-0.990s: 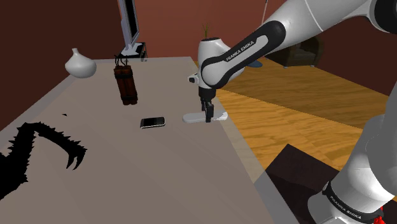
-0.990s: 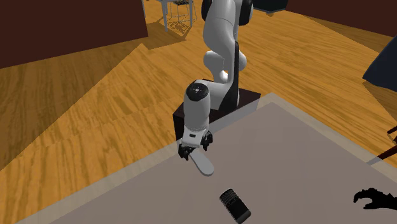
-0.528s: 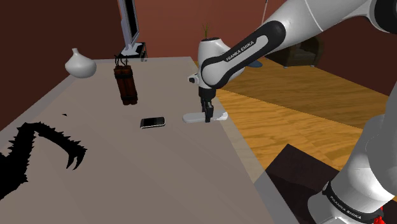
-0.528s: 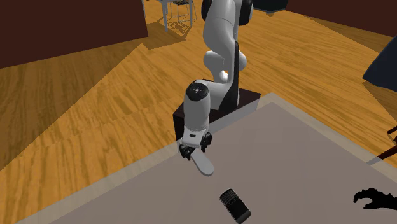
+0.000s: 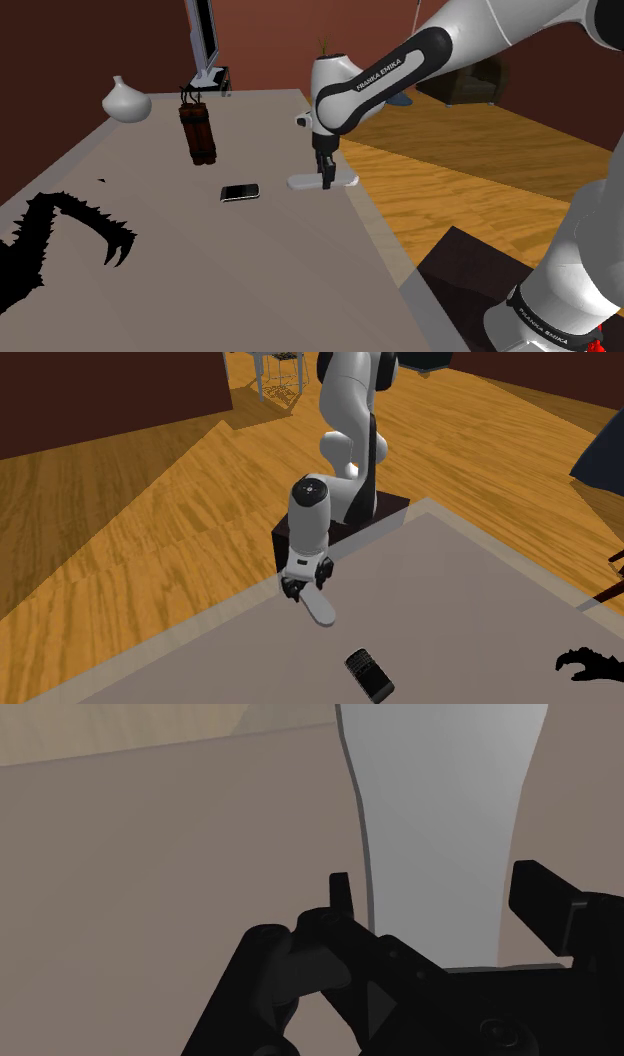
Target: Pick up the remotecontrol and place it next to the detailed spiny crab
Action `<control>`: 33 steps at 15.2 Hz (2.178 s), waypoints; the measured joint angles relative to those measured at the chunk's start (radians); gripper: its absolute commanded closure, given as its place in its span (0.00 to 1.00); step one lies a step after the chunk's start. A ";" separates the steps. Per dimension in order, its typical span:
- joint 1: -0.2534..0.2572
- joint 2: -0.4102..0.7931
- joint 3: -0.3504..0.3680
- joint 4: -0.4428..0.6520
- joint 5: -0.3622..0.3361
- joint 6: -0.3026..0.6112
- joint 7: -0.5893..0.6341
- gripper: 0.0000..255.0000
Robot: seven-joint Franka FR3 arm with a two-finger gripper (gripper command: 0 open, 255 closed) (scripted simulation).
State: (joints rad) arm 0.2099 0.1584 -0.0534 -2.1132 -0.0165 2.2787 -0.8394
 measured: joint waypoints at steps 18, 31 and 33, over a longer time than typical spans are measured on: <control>0.002 -0.107 0.000 0.118 -0.004 -0.224 0.000 1.00; 0.002 -0.143 0.000 0.248 -0.005 -0.390 -0.003 1.00; 0.002 -0.152 0.000 0.267 -0.005 -0.419 -0.004 1.00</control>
State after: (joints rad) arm 0.2115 0.0067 -0.0537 -1.8458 -0.0215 1.8602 -0.8431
